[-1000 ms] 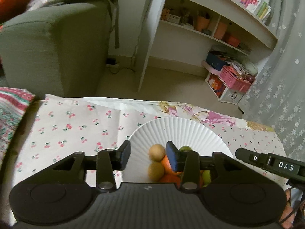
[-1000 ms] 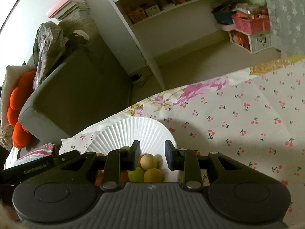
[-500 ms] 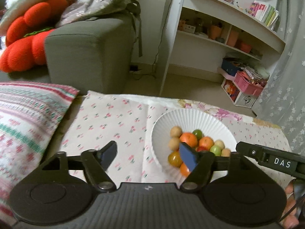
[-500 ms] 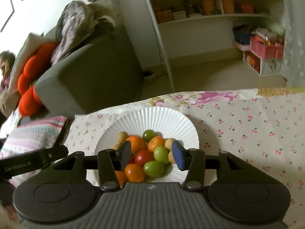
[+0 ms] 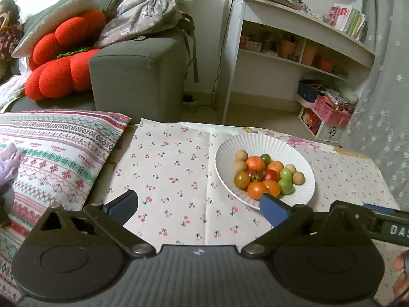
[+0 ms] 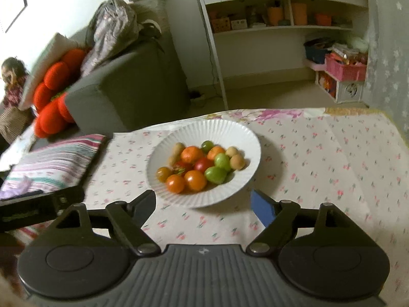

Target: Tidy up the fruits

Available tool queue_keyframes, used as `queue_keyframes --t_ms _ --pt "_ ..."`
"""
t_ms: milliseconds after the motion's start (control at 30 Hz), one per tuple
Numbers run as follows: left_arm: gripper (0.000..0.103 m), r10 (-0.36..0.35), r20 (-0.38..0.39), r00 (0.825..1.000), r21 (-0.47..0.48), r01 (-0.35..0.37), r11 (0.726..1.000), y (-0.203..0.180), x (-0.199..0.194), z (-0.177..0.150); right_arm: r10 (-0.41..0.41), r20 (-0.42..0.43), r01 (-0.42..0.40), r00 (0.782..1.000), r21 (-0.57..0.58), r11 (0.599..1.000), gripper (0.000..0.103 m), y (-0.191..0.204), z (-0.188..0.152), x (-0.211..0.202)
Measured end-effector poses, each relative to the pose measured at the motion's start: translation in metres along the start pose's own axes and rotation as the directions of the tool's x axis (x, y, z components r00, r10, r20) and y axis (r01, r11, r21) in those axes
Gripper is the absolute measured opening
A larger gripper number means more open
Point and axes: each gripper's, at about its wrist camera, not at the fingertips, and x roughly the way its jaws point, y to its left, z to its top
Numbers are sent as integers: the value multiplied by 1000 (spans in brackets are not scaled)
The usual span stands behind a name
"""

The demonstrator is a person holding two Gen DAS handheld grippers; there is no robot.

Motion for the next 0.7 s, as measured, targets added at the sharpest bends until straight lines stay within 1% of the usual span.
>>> queue_keyframes --t_ms 133,300,400,500,600,700 --pt "100 7 1 1000 13 -7 1000 2 -5 -14 -27 30 27 999 -1 1000 89 5 -12 -12" --pt "100 37 2 999 45 -37 998 0 -7 -28 -85 44 88 995 -61 994 93 12 -26 -16" --pt "100 40 29 999 40 -41 998 0 -14 -33 -112 61 116 992 -65 991 98 13 -32 -22" --pt "100 51 41 998 51 -53 997 -1 -15 -38 -107 88 114 990 -78 990 102 15 -37 -27" --pt "100 45 30 999 52 -47 998 -1 -12 -42 -125 105 136 987 -102 985 103 17 -42 -29" --pt "100 51 25 998 52 -52 997 -1 -8 -44 -146 89 156 985 -125 980 103 19 -45 -21"
